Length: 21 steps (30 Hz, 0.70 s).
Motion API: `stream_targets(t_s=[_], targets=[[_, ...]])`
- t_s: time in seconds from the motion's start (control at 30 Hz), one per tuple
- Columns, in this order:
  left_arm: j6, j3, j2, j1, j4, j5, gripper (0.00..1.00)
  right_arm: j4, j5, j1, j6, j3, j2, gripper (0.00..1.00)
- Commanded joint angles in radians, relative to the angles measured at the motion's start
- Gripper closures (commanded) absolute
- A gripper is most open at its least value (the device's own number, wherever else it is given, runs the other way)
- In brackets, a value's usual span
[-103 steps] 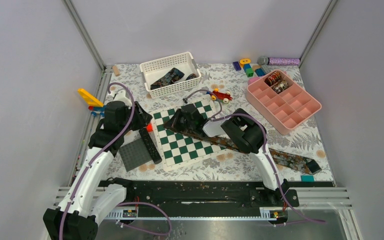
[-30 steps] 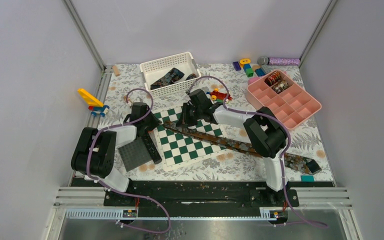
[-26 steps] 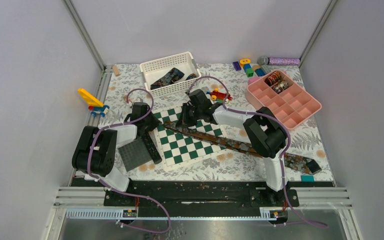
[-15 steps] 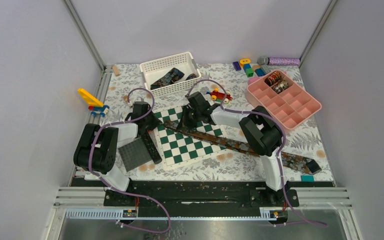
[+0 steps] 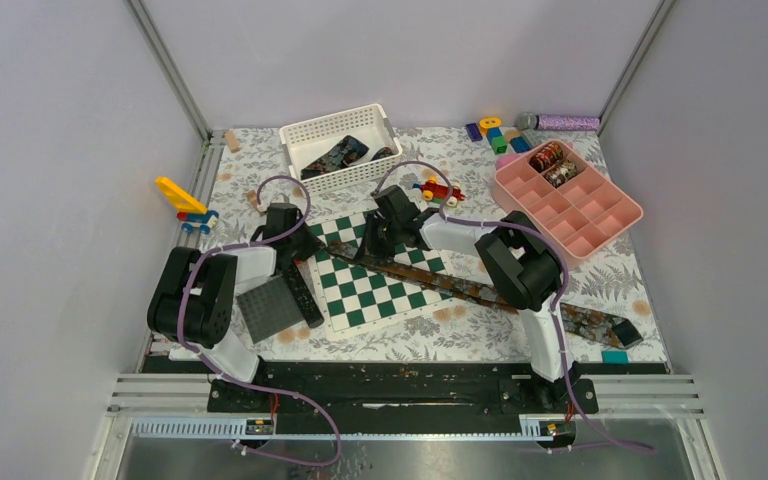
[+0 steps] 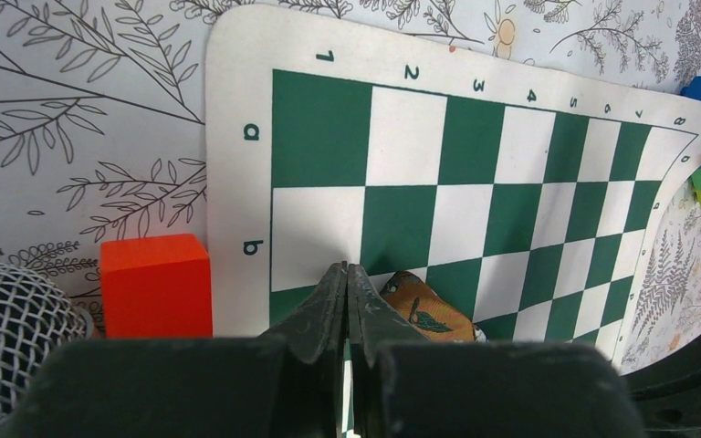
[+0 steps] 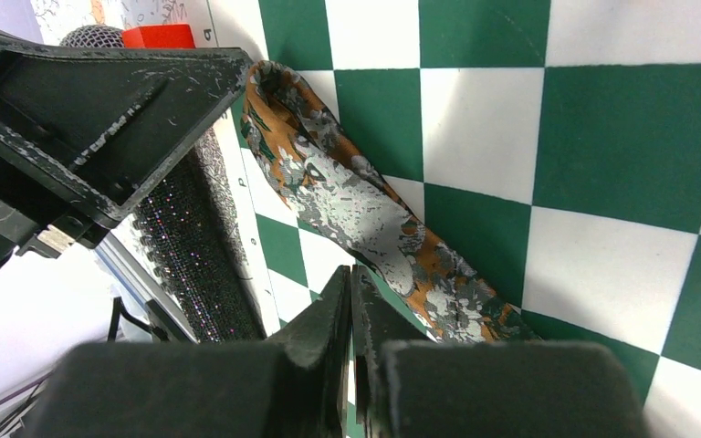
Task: Roll the ties
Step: Roll the tie at the center of the board.
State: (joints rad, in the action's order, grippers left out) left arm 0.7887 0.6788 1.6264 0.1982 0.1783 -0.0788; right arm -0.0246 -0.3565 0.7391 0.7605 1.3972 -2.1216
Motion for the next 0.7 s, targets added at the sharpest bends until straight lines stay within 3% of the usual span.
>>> stream_targets(t_s=[0.0,0.67], targets=[[-0.015,0.015,0.009,0.006,0.038,-0.019,1.0,0.047,0.01,0.01,0.008,0.037,0.028,1.0],[-0.019,0.019,0.016,0.006,0.036,-0.028,1.0,0.031,0.062,0.01,0.014,0.107,-0.051,1.0]])
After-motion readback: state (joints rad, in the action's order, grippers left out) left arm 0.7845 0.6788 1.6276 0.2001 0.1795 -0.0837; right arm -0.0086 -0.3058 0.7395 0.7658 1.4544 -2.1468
